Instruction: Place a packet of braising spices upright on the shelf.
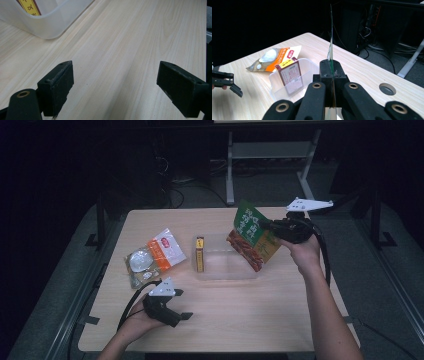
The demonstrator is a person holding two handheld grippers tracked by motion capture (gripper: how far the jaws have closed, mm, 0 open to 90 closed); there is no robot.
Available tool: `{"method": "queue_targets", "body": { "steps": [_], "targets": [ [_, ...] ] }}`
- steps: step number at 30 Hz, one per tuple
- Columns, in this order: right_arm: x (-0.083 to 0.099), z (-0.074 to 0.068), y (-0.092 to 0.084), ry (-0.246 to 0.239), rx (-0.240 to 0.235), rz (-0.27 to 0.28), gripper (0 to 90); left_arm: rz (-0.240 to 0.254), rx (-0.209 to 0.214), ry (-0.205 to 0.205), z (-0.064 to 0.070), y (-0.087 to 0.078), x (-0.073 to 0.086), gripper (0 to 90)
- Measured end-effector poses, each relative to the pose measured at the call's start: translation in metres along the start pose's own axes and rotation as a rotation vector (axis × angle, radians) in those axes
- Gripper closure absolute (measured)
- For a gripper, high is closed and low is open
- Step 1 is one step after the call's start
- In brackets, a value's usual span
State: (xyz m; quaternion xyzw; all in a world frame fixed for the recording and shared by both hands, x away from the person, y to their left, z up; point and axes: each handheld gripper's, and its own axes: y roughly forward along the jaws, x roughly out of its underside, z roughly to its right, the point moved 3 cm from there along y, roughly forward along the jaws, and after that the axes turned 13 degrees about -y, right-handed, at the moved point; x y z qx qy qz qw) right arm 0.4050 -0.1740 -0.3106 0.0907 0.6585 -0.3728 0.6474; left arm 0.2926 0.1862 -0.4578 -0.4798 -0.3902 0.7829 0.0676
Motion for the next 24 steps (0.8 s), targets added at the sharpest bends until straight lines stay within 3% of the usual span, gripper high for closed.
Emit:
{"method": "queue_targets", "body": {
  "steps": [11,16,24],
  "targets": [
    [0.007,0.001,0.014,0.000,0.008,-0.044,90.0,-0.016,0.006,-0.006,0.001,0.002,0.002,13.4],
    [0.007,0.001,0.016,-0.009,0.021,-0.054,89.7,-0.029,0.006,0.013,0.001,0.004,0.002,13.4],
    [0.014,0.001,0.014,-0.036,0.045,-0.092,77.0,-0.032,0.015,0.002,0.003,0.005,0.003,13.5]
  ]
}}
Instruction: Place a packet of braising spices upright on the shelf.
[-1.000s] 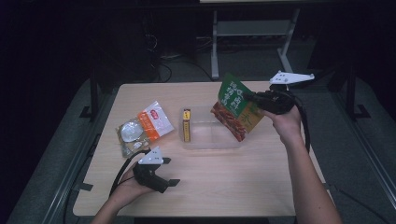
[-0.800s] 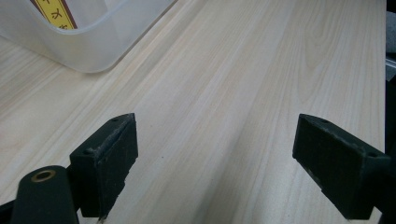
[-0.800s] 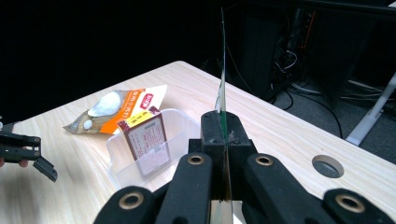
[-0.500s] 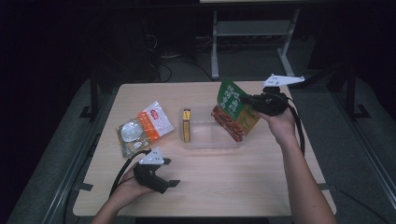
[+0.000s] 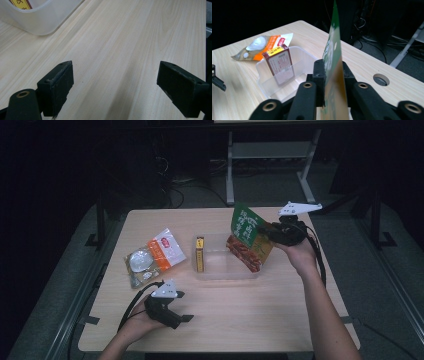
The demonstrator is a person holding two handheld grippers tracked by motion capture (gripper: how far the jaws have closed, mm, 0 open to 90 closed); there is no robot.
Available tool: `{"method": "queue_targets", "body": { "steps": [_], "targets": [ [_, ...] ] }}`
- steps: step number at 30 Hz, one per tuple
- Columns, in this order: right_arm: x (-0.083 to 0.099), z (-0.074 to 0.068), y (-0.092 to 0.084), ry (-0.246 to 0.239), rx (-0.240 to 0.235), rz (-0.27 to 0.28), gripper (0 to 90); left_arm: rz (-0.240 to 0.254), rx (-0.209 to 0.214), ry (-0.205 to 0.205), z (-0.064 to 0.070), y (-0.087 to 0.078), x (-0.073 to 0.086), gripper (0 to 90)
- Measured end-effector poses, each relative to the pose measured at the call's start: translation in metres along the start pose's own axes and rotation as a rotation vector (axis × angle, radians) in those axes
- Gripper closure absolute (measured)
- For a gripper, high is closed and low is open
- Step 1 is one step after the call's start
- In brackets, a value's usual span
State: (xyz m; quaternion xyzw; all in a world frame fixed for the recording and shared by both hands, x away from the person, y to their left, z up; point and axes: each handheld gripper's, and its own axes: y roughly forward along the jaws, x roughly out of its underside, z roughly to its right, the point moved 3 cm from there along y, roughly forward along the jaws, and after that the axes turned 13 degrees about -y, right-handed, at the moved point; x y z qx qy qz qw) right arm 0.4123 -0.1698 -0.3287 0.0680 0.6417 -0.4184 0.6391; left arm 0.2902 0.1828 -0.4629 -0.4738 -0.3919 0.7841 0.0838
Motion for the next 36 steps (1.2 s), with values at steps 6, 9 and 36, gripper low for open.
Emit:
{"method": "queue_targets", "body": {
  "steps": [6,9,36],
  "targets": [
    [0.007,0.000,-0.010,0.002,0.006,-0.018,69.5,-0.009,-0.002,0.012,0.000,0.000,0.000,13.4],
    [0.013,0.000,-0.014,0.003,0.002,-0.034,70.3,-0.004,0.003,0.007,0.001,0.001,0.000,13.5],
    [0.016,0.002,-0.017,0.039,-0.001,0.027,77.8,-0.018,0.001,0.003,0.000,0.003,0.001,13.0]
  ]
}}
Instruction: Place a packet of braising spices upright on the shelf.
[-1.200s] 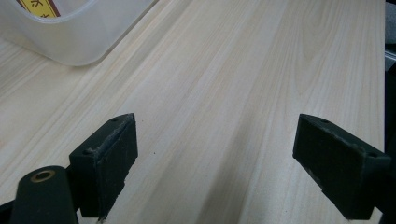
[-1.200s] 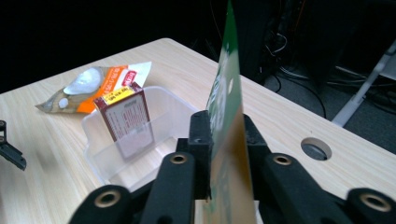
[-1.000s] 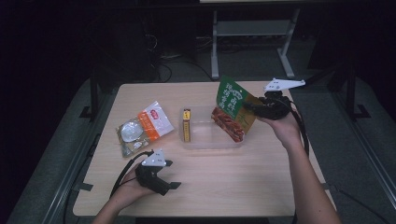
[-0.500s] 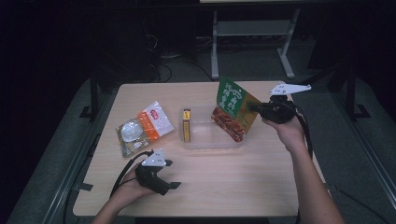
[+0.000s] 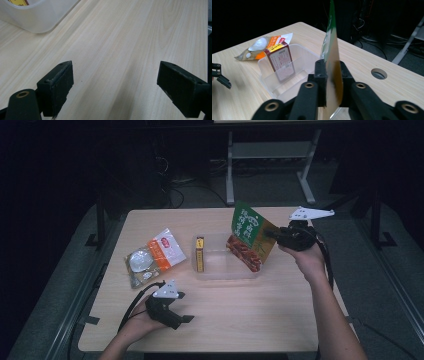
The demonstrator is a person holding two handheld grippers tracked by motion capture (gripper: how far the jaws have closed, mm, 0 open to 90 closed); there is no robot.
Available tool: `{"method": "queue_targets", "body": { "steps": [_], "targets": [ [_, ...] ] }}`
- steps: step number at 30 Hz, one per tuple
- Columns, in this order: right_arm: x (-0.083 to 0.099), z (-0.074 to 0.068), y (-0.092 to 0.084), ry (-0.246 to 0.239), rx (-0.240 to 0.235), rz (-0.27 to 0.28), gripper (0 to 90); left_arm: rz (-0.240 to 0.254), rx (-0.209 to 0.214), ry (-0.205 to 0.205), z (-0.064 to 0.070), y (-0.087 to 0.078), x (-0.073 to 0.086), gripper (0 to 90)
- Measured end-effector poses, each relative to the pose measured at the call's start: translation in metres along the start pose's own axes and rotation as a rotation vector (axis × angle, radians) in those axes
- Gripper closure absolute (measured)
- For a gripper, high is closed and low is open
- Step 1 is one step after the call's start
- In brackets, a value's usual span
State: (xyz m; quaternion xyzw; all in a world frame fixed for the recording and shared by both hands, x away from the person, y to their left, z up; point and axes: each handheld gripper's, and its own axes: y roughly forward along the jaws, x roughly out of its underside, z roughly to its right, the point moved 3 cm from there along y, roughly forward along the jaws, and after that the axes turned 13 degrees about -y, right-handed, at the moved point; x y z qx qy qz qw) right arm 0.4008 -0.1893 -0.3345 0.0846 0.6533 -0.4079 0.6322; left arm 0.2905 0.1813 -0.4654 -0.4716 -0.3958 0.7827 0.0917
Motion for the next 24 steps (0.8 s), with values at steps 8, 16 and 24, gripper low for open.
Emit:
{"method": "queue_targets", "body": {
  "steps": [8,16,24],
  "targets": [
    [0.007,-0.004,-0.003,0.021,0.014,-0.057,45.3,0.015,0.010,-0.025,-0.002,-0.004,0.000,12.4],
    [0.029,-0.013,-0.014,0.031,0.049,-0.102,32.3,0.033,-0.009,-0.008,-0.008,-0.011,0.000,12.4],
    [0.059,-0.027,-0.027,0.030,0.026,-0.109,29.5,0.012,-0.023,0.014,-0.010,-0.013,0.002,12.6]
  ]
}}
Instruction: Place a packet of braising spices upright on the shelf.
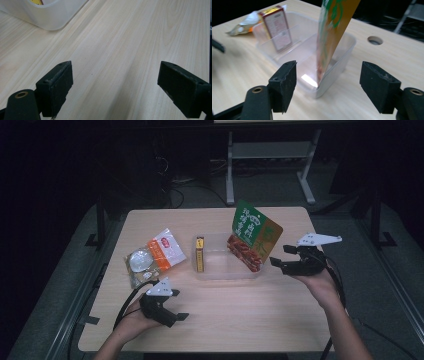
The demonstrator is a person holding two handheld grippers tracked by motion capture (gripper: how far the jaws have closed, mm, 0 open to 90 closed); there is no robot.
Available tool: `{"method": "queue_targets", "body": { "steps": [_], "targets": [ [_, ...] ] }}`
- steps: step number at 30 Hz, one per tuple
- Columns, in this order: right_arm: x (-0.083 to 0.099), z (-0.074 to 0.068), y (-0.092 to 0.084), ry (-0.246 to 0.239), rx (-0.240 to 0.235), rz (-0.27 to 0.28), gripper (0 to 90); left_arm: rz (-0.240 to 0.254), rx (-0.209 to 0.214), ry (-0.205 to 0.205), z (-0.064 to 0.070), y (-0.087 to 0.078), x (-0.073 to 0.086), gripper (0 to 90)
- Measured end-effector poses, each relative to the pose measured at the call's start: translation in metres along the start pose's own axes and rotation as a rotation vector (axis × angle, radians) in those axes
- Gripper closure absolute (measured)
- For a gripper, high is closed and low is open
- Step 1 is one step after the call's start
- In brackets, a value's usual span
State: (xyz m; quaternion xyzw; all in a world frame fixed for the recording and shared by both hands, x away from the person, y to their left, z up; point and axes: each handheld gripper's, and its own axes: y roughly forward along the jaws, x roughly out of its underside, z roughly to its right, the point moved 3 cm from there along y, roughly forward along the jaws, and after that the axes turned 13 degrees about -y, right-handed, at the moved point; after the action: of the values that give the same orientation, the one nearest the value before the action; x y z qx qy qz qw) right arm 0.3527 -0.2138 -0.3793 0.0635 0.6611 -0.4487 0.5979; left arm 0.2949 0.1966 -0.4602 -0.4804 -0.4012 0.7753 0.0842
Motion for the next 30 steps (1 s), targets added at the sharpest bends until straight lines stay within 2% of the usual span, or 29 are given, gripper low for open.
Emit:
{"method": "queue_targets", "body": {
  "steps": [4,7,10,13,16,20,22,26,30],
  "targets": [
    [0.016,-0.012,-0.001,-0.017,-0.033,-0.010,29.4,-0.028,0.004,0.005,0.001,0.001,0.002,13.4],
    [0.027,-0.025,0.002,-0.042,-0.053,-0.025,29.3,-0.036,0.006,0.000,0.001,0.002,0.003,13.4],
    [0.034,-0.040,0.007,-0.073,-0.092,-0.034,29.0,-0.045,0.007,0.000,0.001,0.002,0.004,13.5],
    [0.039,-0.057,0.014,-0.096,-0.153,-0.045,28.6,-0.038,0.002,-0.004,-0.001,0.002,0.003,13.6],
    [0.039,-0.070,0.024,-0.125,-0.205,-0.054,28.2,-0.034,-0.006,0.002,-0.003,0.000,0.003,13.7],
    [0.038,-0.085,0.035,-0.170,-0.284,-0.073,27.5,-0.025,-0.009,-0.009,-0.005,-0.003,0.003,13.7],
    [0.039,-0.091,0.038,-0.184,-0.304,-0.089,27.4,-0.020,-0.010,-0.018,-0.006,-0.003,0.003,13.7],
    [0.041,-0.094,0.043,-0.198,-0.329,-0.105,27.3,-0.026,-0.016,-0.010,-0.007,-0.005,0.003,13.7],
    [0.042,-0.095,0.044,-0.205,-0.334,-0.111,26.7,-0.006,-0.024,-0.028,-0.010,-0.010,0.002,13.7]
  ]
}}
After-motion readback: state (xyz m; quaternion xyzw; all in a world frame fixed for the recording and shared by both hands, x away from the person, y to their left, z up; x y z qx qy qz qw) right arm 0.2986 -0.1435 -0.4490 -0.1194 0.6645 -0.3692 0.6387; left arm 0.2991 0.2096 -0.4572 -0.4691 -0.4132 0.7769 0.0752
